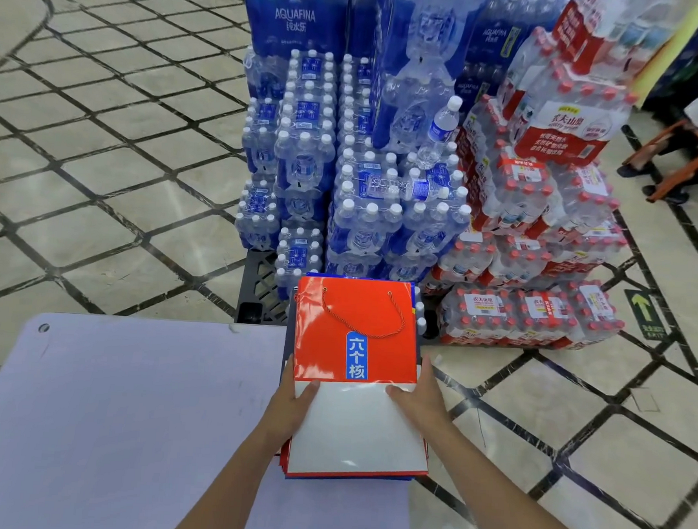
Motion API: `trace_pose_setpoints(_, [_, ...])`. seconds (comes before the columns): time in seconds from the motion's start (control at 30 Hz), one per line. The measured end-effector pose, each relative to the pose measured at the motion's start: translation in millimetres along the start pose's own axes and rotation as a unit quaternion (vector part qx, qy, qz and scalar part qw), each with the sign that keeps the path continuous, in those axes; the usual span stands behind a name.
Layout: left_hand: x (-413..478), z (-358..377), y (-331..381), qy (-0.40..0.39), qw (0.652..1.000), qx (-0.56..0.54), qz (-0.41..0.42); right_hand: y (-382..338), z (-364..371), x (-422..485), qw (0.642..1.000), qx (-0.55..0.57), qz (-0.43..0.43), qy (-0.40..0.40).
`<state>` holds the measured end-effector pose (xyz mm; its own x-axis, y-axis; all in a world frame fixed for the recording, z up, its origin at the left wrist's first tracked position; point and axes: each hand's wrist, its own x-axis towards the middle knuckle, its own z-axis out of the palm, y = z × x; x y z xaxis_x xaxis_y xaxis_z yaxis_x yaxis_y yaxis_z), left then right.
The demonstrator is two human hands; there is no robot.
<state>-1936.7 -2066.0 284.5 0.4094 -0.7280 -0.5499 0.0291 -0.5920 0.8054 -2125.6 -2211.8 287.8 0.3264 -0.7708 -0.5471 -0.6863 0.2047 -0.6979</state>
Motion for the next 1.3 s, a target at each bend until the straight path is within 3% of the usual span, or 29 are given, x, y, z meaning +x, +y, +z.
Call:
trace_pose_setpoints(0.03, [1, -2, 3, 0.009, 0.999, 0.037, 0.020, -6, 0, -3, 0.991, -0.113, -0.043, 0.054])
trace_pose_setpoints(0.1, [13, -3, 4, 0.074, 0.974, 0.203, 0.072, -16, 6, -7, 0.934, -0.299, -0.175, 0.085])
trace_pose_setpoints(0.17, [24, 6, 9, 0.098, 0.909, 0.386, 0.121, -22, 16, -4, 0.900, -0.356, -0.244, 0.063])
trace_pose_setpoints(0.27, [35, 26, 12, 0.059, 0.861, 0.485, 0.141, -21, 31, 7, 0.898, -0.376, -0.221, 0.061])
trace_pose_setpoints(0.4, [47, 38, -1, 0.069, 0.855, 0.502, 0.111, -5, 40, 18, 0.882, -0.416, -0.206, 0.081])
trace_pose_setpoints(0.57, [54, 39, -22, 0.100, 0.850, 0.501, 0.129, 10, 56, 26, 0.895, -0.391, -0.191, 0.101])
trace_pose_setpoints(0.8, [69, 38, -31, 0.077, 0.844, 0.518, 0.113, 29, 68, 40, 0.913, -0.362, -0.161, 0.096])
trace_pose_setpoints(1.3, [77, 43, -44, 0.072, 0.834, 0.533, 0.122, 44, 78, 54, 0.914, -0.353, -0.166, 0.107])
